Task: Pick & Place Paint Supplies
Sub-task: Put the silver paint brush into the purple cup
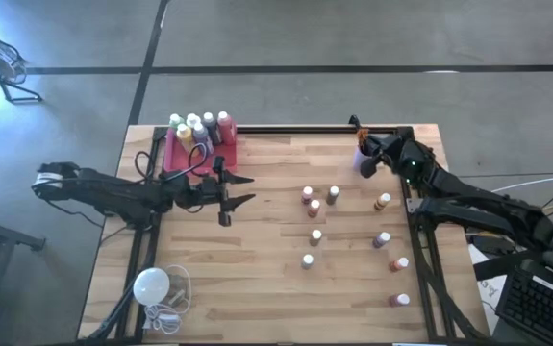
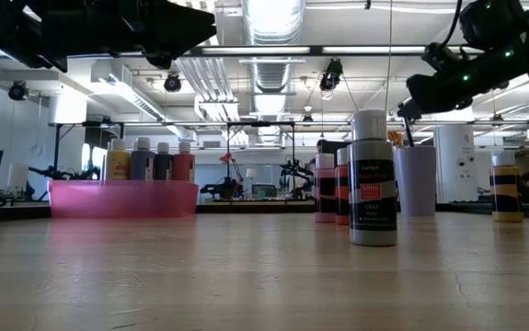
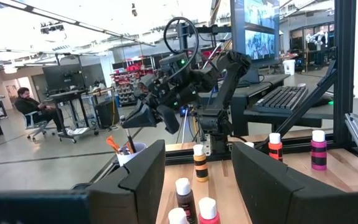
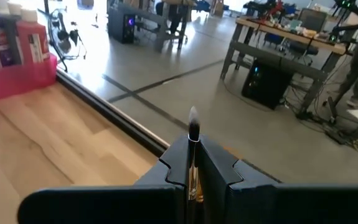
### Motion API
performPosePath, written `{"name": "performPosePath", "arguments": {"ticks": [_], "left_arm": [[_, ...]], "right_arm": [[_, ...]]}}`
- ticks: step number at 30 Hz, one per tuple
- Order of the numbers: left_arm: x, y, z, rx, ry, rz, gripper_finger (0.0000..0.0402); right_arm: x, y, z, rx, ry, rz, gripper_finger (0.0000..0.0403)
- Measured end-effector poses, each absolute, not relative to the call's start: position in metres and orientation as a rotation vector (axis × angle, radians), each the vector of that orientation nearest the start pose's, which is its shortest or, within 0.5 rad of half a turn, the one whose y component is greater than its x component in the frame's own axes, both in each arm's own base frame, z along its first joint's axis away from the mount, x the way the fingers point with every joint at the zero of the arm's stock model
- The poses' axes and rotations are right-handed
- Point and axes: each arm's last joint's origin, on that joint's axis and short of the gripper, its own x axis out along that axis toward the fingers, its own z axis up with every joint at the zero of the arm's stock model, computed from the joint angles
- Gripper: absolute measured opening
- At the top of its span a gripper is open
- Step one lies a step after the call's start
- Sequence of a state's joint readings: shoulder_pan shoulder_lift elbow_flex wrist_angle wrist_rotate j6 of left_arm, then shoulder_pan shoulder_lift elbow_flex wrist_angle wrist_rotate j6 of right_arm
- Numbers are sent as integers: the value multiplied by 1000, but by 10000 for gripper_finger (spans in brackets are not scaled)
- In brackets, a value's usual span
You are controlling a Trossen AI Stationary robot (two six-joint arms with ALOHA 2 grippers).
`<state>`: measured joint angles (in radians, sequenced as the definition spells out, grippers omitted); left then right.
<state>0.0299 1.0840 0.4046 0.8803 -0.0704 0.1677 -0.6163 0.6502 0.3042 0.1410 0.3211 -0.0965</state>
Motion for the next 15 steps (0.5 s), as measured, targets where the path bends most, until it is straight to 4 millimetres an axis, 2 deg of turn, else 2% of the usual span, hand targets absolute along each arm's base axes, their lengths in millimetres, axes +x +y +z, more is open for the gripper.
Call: {"name": "performPosePath", "arguments": {"ticks": [15], "left_arm": [[219, 9, 248, 159, -184, 116, 191]], "right_arm": [[128, -104, 202, 6, 349, -971, 13]]}}
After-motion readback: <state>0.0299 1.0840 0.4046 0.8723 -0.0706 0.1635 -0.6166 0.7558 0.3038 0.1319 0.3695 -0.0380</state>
